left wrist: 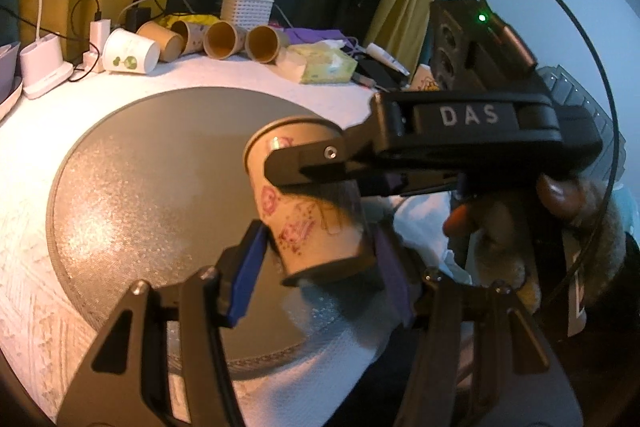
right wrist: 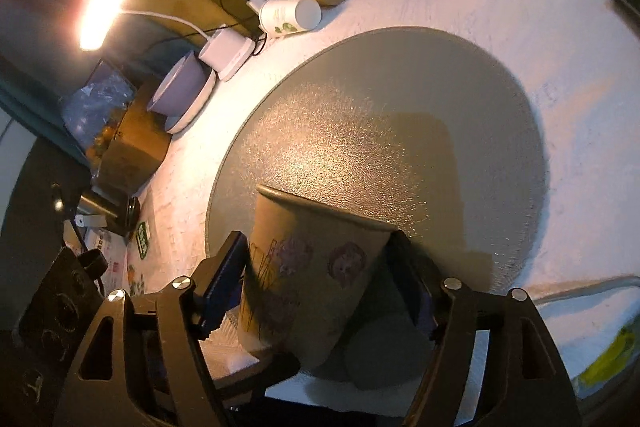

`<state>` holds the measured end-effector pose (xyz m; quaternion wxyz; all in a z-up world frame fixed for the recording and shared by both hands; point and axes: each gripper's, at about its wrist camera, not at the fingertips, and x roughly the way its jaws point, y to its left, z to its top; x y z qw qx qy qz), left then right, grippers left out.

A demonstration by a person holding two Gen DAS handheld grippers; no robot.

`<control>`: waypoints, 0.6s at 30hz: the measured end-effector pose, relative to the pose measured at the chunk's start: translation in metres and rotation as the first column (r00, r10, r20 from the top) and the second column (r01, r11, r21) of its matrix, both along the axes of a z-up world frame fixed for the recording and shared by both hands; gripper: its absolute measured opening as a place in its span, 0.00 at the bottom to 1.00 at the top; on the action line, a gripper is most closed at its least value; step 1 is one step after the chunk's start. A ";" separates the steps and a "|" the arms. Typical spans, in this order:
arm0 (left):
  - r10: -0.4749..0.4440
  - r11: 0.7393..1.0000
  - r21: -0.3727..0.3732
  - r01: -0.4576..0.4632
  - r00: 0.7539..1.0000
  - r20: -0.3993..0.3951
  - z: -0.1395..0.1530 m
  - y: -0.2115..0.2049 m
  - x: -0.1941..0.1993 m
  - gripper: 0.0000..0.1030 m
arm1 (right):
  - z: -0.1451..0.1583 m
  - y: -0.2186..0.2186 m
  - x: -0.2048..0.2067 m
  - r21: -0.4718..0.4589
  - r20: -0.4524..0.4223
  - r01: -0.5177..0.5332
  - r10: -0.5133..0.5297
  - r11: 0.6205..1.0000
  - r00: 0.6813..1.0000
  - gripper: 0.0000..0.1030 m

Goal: Flip cup upright
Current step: 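Turn the cup mouth-up in the right gripper and carry it over the mat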

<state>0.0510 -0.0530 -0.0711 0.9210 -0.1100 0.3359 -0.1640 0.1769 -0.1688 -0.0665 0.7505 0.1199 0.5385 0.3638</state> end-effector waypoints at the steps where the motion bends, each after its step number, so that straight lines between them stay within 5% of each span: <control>1: 0.000 1.000 -0.003 0.000 1.000 0.000 0.000 0.001 0.000 0.55 | 0.000 0.000 0.000 0.002 0.002 -0.006 0.006 1.000 1.000 0.73; 6: -0.005 1.000 -0.015 0.005 1.000 -0.013 0.003 0.006 0.003 0.57 | 0.004 0.003 0.001 0.008 0.036 -0.021 0.021 1.000 0.999 0.72; 9: 0.002 1.000 -0.018 -0.002 1.000 -0.008 0.005 0.010 0.002 0.73 | 0.011 0.008 0.001 -0.023 0.090 -0.016 0.018 1.000 0.996 0.71; 12: 0.026 0.999 -0.023 -0.026 1.000 0.000 0.008 0.021 0.002 0.74 | 0.022 0.013 -0.001 -0.052 0.169 -0.006 0.015 0.999 0.986 0.71; 18: 0.121 0.992 -0.023 -0.122 0.992 -0.039 0.009 0.058 0.013 0.75 | 0.046 0.039 -0.004 -0.136 0.432 0.009 0.051 0.991 0.900 0.71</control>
